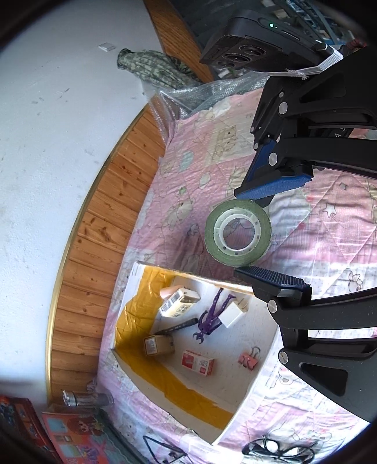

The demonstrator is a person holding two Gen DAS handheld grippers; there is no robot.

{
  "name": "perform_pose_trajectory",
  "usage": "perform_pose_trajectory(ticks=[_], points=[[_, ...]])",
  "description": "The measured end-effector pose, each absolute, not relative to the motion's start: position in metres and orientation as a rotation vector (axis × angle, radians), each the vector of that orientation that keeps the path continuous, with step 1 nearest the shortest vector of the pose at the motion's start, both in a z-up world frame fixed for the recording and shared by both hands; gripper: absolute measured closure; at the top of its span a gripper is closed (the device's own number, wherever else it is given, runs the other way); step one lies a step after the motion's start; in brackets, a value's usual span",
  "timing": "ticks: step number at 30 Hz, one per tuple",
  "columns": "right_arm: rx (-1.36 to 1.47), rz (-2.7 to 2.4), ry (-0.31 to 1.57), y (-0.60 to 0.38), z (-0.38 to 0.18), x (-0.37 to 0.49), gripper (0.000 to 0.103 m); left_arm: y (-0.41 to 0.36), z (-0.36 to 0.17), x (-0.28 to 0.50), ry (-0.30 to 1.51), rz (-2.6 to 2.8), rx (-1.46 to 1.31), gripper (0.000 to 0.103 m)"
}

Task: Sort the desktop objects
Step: 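Lift the tube with the right tool while the left tool carries the tape roll toward the box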

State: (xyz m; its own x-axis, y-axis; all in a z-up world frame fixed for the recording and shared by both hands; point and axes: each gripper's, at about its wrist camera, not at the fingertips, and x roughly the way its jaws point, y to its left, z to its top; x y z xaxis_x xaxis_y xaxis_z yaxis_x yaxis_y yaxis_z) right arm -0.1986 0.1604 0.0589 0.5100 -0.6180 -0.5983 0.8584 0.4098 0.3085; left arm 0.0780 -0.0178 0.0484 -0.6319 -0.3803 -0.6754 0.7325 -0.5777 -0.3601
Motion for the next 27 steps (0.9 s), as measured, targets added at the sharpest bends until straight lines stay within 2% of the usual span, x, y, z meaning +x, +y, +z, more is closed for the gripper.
perform_pose_trajectory(ticks=[27], points=[[0.523, -0.787, 0.521, 0.126, 0.087, -0.128, 0.082, -0.082, 0.036, 0.148, 0.949, -2.071, 0.646, 0.054]])
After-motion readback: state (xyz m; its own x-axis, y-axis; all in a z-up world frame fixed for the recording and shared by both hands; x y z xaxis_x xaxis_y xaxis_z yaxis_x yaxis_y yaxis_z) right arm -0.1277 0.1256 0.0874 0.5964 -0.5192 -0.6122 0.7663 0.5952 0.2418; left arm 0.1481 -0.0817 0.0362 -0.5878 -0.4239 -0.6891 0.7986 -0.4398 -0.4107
